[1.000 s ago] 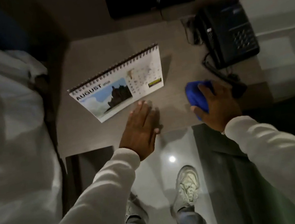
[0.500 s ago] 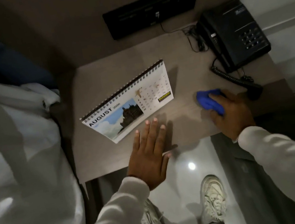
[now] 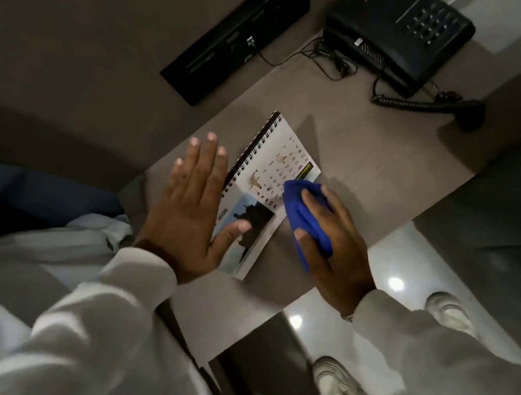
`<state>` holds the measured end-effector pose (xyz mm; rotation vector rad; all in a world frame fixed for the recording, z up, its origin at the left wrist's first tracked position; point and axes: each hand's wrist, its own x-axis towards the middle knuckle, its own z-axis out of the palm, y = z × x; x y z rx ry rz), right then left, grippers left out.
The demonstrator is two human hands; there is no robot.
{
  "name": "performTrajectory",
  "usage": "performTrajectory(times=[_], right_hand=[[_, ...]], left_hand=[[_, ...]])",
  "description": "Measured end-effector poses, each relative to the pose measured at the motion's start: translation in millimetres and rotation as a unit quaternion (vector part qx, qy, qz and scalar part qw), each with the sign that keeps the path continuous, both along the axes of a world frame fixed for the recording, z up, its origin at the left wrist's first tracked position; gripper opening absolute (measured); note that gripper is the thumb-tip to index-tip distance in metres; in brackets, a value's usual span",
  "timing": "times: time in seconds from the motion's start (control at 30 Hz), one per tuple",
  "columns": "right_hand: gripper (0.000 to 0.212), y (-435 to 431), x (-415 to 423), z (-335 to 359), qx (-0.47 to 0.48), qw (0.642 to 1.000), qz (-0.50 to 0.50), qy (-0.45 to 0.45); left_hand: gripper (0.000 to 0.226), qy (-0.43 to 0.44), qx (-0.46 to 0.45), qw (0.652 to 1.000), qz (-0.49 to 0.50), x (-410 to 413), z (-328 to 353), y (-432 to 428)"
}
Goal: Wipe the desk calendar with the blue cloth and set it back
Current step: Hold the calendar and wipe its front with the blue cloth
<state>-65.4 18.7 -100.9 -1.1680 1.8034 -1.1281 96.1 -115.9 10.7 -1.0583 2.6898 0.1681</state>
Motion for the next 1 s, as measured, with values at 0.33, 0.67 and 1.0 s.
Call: performTrajectory(times=[0.33, 0.67, 1.0], right_hand=[[0.058, -30, 86, -18, -0.108, 0.985, -0.130, -0.018], [0.056, -45, 115, -33, -0.090, 0.982, -0.166, -0.003], [0.049, -77, 95, -30, -0.100, 0.978, -0.179, -0.043]], left_hand=[[0.101, 0.083, 0.043, 0.993, -0.075, 10, -22, -13], [0.097, 0.076, 0.049, 0.993, -0.080, 10, -19, -15], [0.099, 0.062, 0.053, 0.995, -0.065, 15, -17, -28]])
